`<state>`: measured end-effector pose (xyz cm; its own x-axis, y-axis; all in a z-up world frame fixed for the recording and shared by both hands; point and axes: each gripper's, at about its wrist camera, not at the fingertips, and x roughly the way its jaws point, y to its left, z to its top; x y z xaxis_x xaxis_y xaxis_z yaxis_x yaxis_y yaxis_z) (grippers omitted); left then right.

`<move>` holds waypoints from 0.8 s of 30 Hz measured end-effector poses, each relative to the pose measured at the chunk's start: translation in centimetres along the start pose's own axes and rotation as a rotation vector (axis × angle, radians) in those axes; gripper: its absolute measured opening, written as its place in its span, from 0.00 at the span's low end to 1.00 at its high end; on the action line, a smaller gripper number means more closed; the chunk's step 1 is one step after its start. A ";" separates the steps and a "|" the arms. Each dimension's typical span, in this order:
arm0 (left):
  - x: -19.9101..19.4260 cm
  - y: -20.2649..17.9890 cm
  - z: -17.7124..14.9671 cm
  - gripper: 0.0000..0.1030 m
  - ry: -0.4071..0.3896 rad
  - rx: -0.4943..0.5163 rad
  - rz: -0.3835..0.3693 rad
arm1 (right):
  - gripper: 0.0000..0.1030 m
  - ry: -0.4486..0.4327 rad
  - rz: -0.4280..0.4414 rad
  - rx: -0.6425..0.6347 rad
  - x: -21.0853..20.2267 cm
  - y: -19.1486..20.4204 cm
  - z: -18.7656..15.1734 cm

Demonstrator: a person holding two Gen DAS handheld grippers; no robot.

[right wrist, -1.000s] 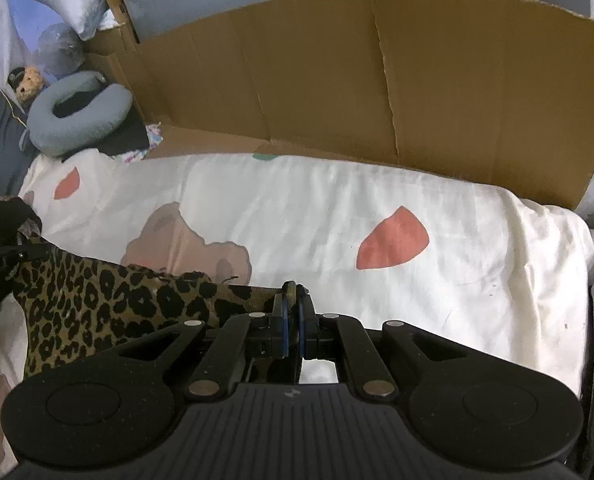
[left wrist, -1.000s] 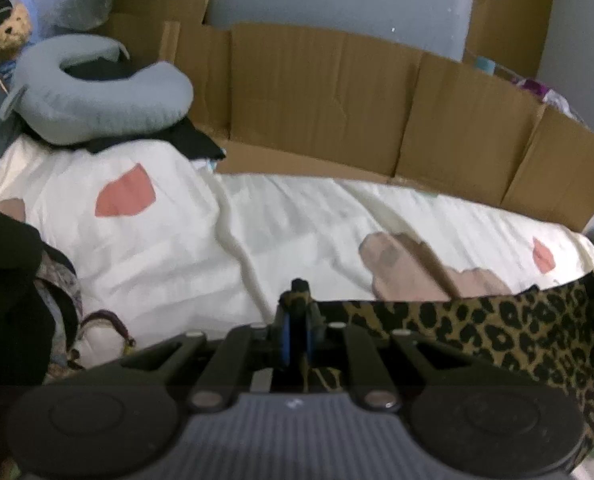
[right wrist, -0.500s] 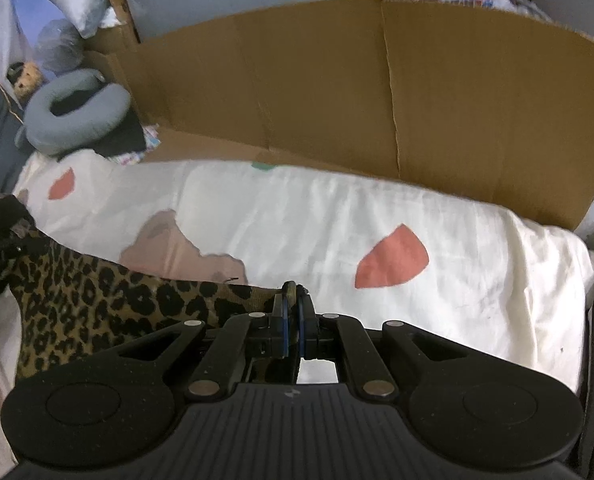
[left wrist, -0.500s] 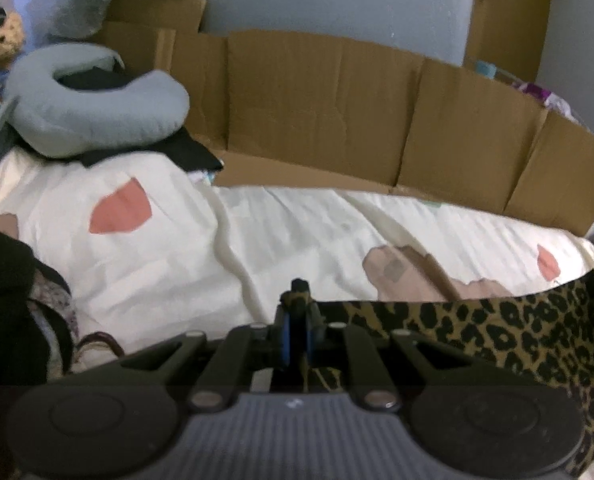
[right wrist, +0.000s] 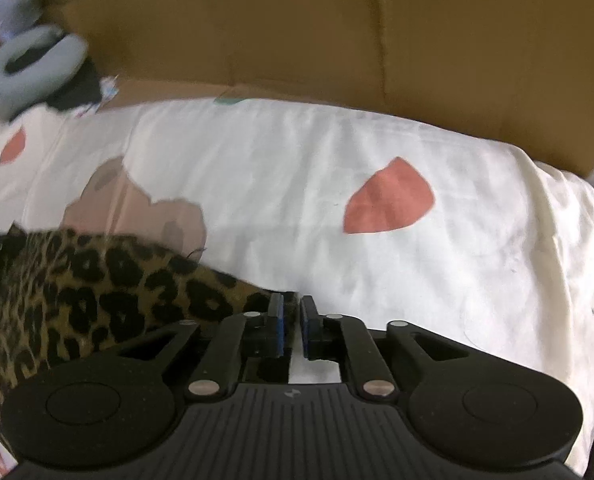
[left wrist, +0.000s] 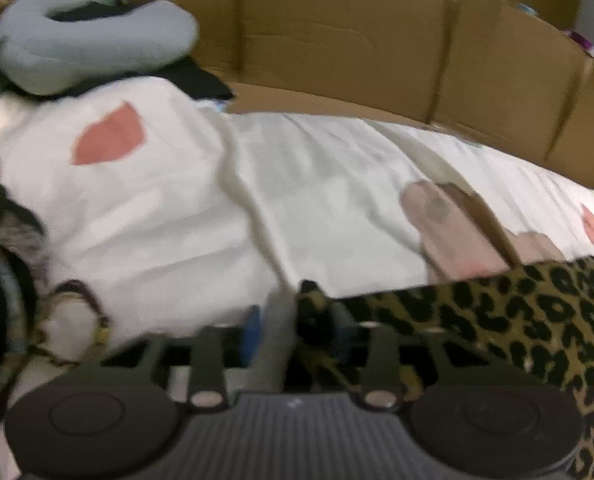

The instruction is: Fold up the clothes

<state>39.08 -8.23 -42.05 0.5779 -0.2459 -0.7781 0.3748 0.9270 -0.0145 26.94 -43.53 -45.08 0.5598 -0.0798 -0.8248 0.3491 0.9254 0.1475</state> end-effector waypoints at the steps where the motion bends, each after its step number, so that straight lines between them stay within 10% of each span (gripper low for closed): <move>1: -0.5 0.2 0.1 0.47 -0.012 -0.007 0.001 | 0.22 -0.004 -0.001 0.004 -0.3 -0.2 0.1; 8: -3.0 -1.0 1.3 0.47 -0.073 -0.042 -0.095 | 0.38 -0.102 0.050 0.037 -3.3 -0.4 1.0; 20: -5.2 -7.5 2.6 0.47 -0.104 0.001 -0.267 | 0.39 -0.141 0.141 -0.047 -4.9 4.6 2.2; 24: -4.8 -9.7 2.4 0.32 -0.088 0.034 -0.319 | 0.35 -0.130 0.166 -0.081 -4.7 6.1 1.8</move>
<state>34.37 -16.73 -36.69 0.4875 -0.5472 -0.6804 0.5701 0.7897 -0.2266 27.80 -38.14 -39.27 0.6986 0.0338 -0.7147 0.1855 0.9562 0.2266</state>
